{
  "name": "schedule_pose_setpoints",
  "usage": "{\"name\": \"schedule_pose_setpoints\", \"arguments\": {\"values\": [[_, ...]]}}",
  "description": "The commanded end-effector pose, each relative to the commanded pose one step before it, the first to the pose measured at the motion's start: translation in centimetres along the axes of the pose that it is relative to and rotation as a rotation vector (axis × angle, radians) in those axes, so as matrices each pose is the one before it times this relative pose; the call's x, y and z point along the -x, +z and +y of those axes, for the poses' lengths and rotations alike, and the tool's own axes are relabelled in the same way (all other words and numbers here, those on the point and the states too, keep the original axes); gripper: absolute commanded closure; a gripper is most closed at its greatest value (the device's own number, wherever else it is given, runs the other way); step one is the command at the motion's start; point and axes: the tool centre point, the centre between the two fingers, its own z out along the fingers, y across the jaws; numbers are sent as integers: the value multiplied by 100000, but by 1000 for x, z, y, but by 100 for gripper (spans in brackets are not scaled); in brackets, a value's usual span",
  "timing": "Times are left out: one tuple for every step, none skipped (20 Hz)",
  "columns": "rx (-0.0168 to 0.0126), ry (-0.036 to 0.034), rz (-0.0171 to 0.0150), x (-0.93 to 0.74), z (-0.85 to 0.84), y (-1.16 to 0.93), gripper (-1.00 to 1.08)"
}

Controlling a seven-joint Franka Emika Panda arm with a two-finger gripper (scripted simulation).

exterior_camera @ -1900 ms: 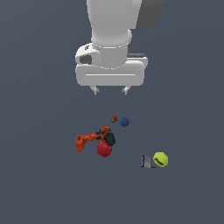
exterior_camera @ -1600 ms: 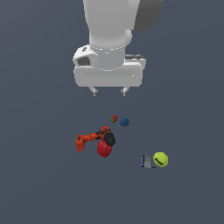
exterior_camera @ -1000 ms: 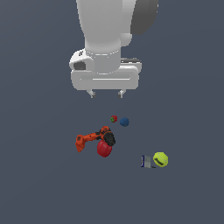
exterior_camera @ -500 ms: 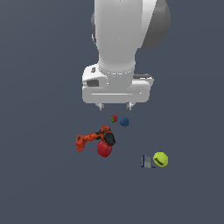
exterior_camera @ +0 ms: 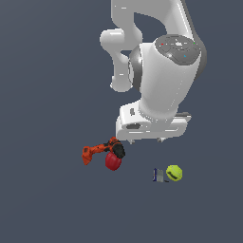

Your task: Pick up a designated object from a clutter of objects.

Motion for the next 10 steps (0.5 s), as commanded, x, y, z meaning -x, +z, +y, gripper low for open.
{"name": "schedule_pose_setpoints", "arguments": {"values": [[158,-1562,67,-1325,-2031,1860,-92],[24,-605,16,-486,-812,763,-92],[5,-602,16,-465,-822,777,-92],[-14,-590,16,-445,-827,792,-92],[-32,-581,15,-424,-833,806,-92],[-51,-575,15,-402,-841,819,-92],[-68,-561,14,-378,-841,829,-92],[-80,-524,12,-341,-807,806,-92],[-90,-490,9,-303,-768,773,-92],[-97,-453,7,-269,-727,738,-92]]}}
